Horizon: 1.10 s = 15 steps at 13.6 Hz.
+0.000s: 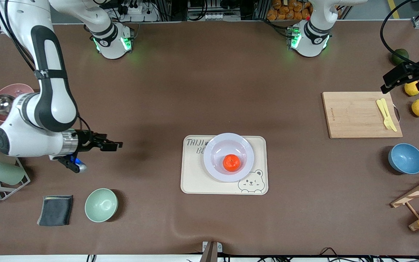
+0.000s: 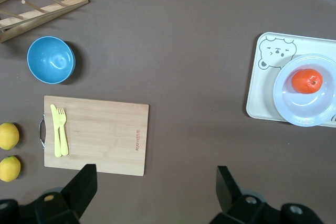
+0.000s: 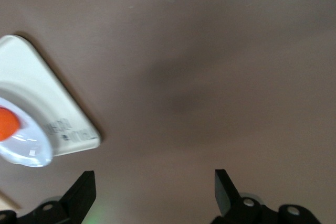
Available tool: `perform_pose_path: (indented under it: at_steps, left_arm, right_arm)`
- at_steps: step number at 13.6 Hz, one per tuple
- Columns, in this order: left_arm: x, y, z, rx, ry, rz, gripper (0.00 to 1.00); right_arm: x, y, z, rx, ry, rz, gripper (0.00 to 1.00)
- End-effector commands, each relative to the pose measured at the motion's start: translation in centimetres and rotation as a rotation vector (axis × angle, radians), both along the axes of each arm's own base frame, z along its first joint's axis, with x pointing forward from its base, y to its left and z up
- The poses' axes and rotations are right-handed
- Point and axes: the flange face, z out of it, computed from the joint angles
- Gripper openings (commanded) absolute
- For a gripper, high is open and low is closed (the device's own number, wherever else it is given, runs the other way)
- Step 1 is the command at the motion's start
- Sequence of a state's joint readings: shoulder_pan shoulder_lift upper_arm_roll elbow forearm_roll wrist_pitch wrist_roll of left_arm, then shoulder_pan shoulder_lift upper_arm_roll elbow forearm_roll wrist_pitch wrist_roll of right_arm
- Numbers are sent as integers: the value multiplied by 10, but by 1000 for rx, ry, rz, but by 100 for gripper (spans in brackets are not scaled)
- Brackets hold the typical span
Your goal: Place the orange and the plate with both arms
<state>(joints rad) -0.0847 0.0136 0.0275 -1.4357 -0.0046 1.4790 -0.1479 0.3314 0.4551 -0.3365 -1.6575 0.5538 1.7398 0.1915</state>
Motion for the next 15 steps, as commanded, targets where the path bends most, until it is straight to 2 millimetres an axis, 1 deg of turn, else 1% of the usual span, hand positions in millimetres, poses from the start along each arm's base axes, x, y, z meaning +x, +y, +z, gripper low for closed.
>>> perform_pose_path:
  at_steps: [1,2,3,5,6,8,9,10,11,13,14,15]
  left_arm:
    - [-6,-1,2,13,6,-20,100]
    - [-6,-1,2,12,6,-19,100]
    - [-6,-1,1,13,7,-20,100]
    - [-6,0,0,13,9,-19,100]
    - [-6,2,0,13,9,-17,100]
    - [-5,3,-1,13,11,-14,100]
    - [-1,3,-6,13,18,-11,100]
    - [1,5,-7,13,12,-7,100]
    - [3,5,-9,13,12,-5,100]
    - [5,10,-8,13,5,3,100]
    - [6,12,-9,13,5,4,100]
    - [6,15,-9,13,3,9,100]
  right_arm:
    - [-11,-43,21,3,-4,49,100]
    - [-13,-56,29,0,-5,41,100]
    - [-16,-69,44,-26,-22,43,100]
    - [-23,-78,68,-129,-48,126,100]
    - [-26,-90,82,-176,-63,144,100]
    - [-35,-109,110,-172,-90,140,100]
    - [-41,-114,125,-165,-106,160,100]
    - [-48,-122,136,-154,-118,177,100]
    - [-55,-127,150,-142,-127,195,100]
    - [-66,-122,178,-148,-154,206,100]
    - [-69,-118,186,-153,-163,213,100]
    - [-69,-111,187,-164,-162,226,100]
